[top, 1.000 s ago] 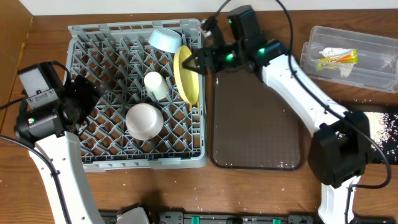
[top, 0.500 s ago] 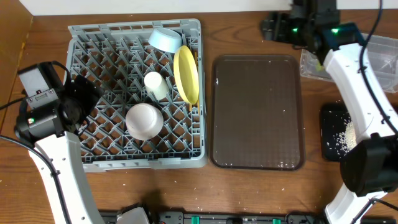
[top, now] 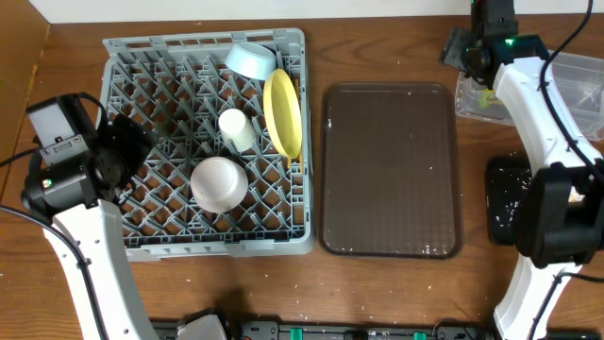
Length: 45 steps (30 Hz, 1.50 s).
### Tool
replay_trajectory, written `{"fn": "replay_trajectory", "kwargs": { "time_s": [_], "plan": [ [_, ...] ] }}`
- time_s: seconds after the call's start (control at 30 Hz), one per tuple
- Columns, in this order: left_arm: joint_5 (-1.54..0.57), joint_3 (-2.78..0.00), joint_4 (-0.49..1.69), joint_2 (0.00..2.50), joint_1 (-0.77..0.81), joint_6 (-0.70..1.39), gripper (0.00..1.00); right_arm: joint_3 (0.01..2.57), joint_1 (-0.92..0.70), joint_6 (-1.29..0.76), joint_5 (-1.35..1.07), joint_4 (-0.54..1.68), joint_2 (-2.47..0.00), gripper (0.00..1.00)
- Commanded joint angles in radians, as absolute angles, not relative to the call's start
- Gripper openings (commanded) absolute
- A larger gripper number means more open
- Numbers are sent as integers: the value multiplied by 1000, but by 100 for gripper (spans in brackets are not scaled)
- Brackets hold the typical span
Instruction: Sort waste into correct bins and load items into the dishwasher
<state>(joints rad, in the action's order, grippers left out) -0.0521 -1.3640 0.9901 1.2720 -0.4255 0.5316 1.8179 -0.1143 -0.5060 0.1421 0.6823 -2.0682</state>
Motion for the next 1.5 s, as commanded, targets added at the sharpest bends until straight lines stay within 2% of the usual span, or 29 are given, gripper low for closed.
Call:
{"fn": "replay_trajectory", "kwargs": {
  "time_s": [0.0,0.27,0.5,0.67,1.0,1.47],
  "plan": [
    [-40,-1370,992,1274,-429,540,96,1823,-104,-557,224,683,-2120,60],
    [-40,-1370,992,1274,-429,540,96,1822,-104,-560,236,721,-2172,38],
    [-40,-1370,992,1274,-429,540,96,1819,-103,-515,259,809,-2179,23],
    [-40,-1370,992,1274,-429,540,96,1819,-101,-455,265,886,-2179,16],
    [-40,-1370,992,1274,-429,540,96,1819,-73,-398,231,893,-2177,18],
    [-40,-1370,992,1274,-429,540,96,1847,-55,-278,58,915,-2090,30]
  ]
}}
